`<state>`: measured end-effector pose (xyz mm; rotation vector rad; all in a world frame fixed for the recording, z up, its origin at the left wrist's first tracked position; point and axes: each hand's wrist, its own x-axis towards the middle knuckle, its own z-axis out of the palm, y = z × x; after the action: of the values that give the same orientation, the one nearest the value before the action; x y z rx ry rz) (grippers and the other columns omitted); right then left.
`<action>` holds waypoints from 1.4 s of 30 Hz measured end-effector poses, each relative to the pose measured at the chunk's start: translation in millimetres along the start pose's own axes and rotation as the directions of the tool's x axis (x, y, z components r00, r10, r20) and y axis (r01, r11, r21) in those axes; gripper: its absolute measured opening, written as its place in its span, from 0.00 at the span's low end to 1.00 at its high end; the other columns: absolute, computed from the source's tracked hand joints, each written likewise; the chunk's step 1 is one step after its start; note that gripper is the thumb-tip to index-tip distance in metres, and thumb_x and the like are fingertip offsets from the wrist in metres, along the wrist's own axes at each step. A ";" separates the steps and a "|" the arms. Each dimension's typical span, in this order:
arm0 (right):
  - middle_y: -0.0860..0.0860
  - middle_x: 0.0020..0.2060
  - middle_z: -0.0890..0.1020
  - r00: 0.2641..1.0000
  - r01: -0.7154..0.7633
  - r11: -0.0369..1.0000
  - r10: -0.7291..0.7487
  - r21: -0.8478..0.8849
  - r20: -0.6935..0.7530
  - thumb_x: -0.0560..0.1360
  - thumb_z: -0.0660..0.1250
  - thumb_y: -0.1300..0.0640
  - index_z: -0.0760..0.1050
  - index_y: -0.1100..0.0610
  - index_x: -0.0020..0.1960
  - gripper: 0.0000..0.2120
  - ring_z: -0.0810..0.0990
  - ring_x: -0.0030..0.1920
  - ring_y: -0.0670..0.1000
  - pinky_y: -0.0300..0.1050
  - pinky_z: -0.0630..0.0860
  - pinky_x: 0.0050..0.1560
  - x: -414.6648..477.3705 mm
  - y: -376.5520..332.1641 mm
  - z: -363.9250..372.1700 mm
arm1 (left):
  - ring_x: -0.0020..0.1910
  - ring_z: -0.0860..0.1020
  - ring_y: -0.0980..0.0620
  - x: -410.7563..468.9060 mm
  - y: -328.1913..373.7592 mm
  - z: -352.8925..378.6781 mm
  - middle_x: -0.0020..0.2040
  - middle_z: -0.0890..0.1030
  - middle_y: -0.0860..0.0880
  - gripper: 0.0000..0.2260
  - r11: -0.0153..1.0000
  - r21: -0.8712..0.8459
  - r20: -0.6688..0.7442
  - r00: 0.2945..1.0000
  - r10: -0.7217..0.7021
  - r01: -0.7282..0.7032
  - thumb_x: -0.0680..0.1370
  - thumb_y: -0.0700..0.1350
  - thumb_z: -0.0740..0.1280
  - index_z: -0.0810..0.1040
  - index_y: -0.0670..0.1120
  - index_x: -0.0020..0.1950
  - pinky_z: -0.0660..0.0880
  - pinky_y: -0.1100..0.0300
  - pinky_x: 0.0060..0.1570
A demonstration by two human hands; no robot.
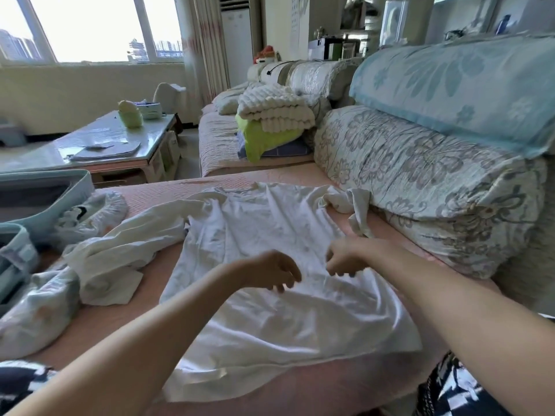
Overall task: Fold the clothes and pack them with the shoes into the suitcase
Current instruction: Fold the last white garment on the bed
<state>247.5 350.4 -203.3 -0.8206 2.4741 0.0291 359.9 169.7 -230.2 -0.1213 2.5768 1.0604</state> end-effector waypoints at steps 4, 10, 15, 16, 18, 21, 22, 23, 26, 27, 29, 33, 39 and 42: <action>0.46 0.52 0.81 0.957 0.177 0.981 -0.191 -0.081 -0.218 0.76 0.62 0.54 0.79 0.46 0.52 0.09 0.79 0.52 0.51 0.48 0.79 0.55 21.6 -46.8 -5.6 | 0.50 0.78 0.54 -9.7 -39.3 -39.8 0.50 0.79 0.56 0.11 0.955 0.286 -0.326 0.945 0.022 0.076 0.79 0.40 0.64 0.82 0.53 0.53 0.72 0.64 0.49; 0.50 0.62 0.78 0.903 0.351 0.933 -0.360 -0.079 -0.234 0.79 0.61 0.55 0.77 0.47 0.61 0.13 0.77 0.53 0.52 0.45 0.75 0.50 62.4 -134.5 -9.9 | 0.66 0.71 0.46 -35.9 -118.7 -111.2 0.64 0.74 0.48 0.18 0.808 0.450 -0.542 0.835 -0.092 0.381 0.77 0.41 0.62 0.76 0.55 0.65 0.70 0.52 0.64; 0.50 0.64 0.78 0.842 0.451 0.893 -0.428 -0.008 -0.330 0.79 0.62 0.56 0.77 0.48 0.64 0.15 0.78 0.54 0.52 0.42 0.73 0.49 116.5 -209.5 -10.4 | 0.70 0.66 0.43 -59.3 -174.8 -162.9 0.72 0.67 0.47 0.27 0.685 0.425 -0.663 0.719 -0.210 0.592 0.77 0.57 0.65 0.65 0.53 0.75 0.67 0.50 0.68; 0.51 0.64 0.78 0.835 0.456 0.890 -0.428 0.000 -0.347 0.78 0.62 0.55 0.76 0.47 0.65 0.16 0.79 0.58 0.53 0.43 0.73 0.52 127.2 -224.8 -10.9 | 0.72 0.64 0.43 -62.5 -184.1 -172.9 0.74 0.65 0.47 0.32 0.643 0.439 -0.657 0.712 -0.248 0.628 0.76 0.58 0.67 0.61 0.53 0.77 0.65 0.49 0.69; 0.51 0.64 0.79 0.816 0.472 0.882 -0.439 -0.005 -0.376 0.77 0.63 0.53 0.74 0.47 0.68 0.19 0.78 0.61 0.54 0.43 0.72 0.55 148.0 -256.2 -11.9 | 0.71 0.66 0.44 -66.9 -201.9 -188.2 0.74 0.66 0.47 0.39 0.583 0.454 -0.645 0.701 -0.306 0.673 0.70 0.61 0.72 0.58 0.55 0.77 0.66 0.50 0.68; 0.50 0.65 0.76 0.772 0.493 0.864 -0.490 -0.103 -0.405 0.73 0.69 0.45 0.71 0.46 0.71 0.27 0.75 0.64 0.54 0.47 0.72 0.61 176.4 -299.9 -8.1 | 0.59 0.76 0.50 -71.8 -220.1 -199.2 0.63 0.77 0.53 0.33 0.701 0.377 -0.593 0.739 -0.319 0.605 0.66 0.54 0.77 0.70 0.60 0.69 0.74 0.57 0.58; 0.50 0.65 0.75 0.759 0.480 0.858 -0.510 -0.179 -0.405 0.72 0.70 0.43 0.70 0.46 0.70 0.28 0.74 0.65 0.54 0.48 0.70 0.63 182.8 -311.9 -5.0 | 0.56 0.78 0.51 -72.0 -221.1 -200.6 0.59 0.79 0.54 0.25 0.727 0.378 -0.574 0.761 -0.302 0.573 0.68 0.51 0.76 0.75 0.59 0.65 0.76 0.58 0.56; 0.51 0.64 0.75 0.743 0.458 0.849 -0.529 -0.264 -0.411 0.73 0.70 0.42 0.71 0.47 0.69 0.26 0.73 0.64 0.55 0.50 0.68 0.64 188.7 -322.6 -1.3 | 0.55 0.79 0.50 -72.5 -220.2 -202.7 0.57 0.80 0.54 0.18 0.733 0.390 -0.568 0.772 -0.286 0.558 0.72 0.48 0.73 0.78 0.58 0.61 0.76 0.59 0.56; 0.54 0.58 0.79 0.679 0.398 0.832 -0.551 -0.388 -0.485 0.79 0.64 0.51 0.77 0.51 0.61 0.12 0.79 0.59 0.59 0.52 0.70 0.61 196.2 -344.7 4.2 | 0.56 0.79 0.47 -77.0 -222.3 -213.7 0.57 0.78 0.50 0.12 0.746 0.395 -0.693 0.707 -0.141 0.536 0.76 0.39 0.67 0.83 0.54 0.53 0.75 0.56 0.57; 0.54 0.54 0.81 0.649 0.405 0.844 -0.536 -0.350 -0.541 0.79 0.62 0.53 0.78 0.52 0.59 0.11 0.81 0.55 0.59 0.51 0.73 0.58 198.3 -351.3 4.1 | 0.55 0.79 0.45 -81.2 -225.7 -218.1 0.55 0.78 0.48 0.13 0.744 0.394 -0.760 0.647 -0.066 0.539 0.76 0.36 0.66 0.84 0.51 0.52 0.76 0.54 0.56; 0.55 0.49 0.83 0.567 0.493 0.854 -0.461 -0.167 -0.683 0.80 0.62 0.52 0.77 0.53 0.55 0.09 0.82 0.49 0.60 0.51 0.77 0.51 196.3 -366.0 0.2 | 0.50 0.81 0.41 -92.8 -236.1 -228.5 0.51 0.79 0.45 0.13 0.732 0.395 -0.874 0.474 0.111 0.555 0.74 0.30 0.66 0.84 0.45 0.48 0.79 0.49 0.50; 0.57 0.54 0.81 0.699 0.590 0.808 -0.505 0.008 -0.507 0.80 0.63 0.50 0.78 0.53 0.57 0.10 0.80 0.53 0.60 0.51 0.77 0.54 195.6 -391.9 -3.3 | 0.54 0.79 0.40 -111.6 -251.6 -234.5 0.57 0.79 0.43 0.08 0.755 0.225 -0.903 0.423 -0.076 0.616 0.74 0.36 0.68 0.85 0.44 0.48 0.78 0.49 0.55; 0.50 0.66 0.71 0.738 0.574 0.817 -0.547 -0.058 -0.395 0.71 0.67 0.46 0.68 0.42 0.69 0.27 0.71 0.66 0.58 0.54 0.72 0.66 202.3 -397.3 9.4 | 0.66 0.70 0.44 -127.7 -270.9 -213.1 0.65 0.71 0.44 0.25 0.734 0.056 -0.684 0.561 -0.466 0.677 0.71 0.48 0.68 0.69 0.51 0.68 0.71 0.52 0.64; 0.53 0.70 0.67 0.661 0.625 0.770 -0.610 -0.130 -0.436 0.71 0.69 0.47 0.58 0.43 0.77 0.38 0.68 0.68 0.59 0.54 0.67 0.69 197.7 -403.9 13.2 | 0.60 0.76 0.42 -136.1 -268.7 -219.7 0.61 0.77 0.43 0.24 0.679 0.021 -0.711 0.489 -0.506 0.734 0.72 0.49 0.67 0.69 0.50 0.67 0.75 0.54 0.54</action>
<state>346.9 -85.3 -254.8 -1.7984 2.4373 -0.5056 480.2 -182.9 -216.7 -1.5040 2.8006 0.2869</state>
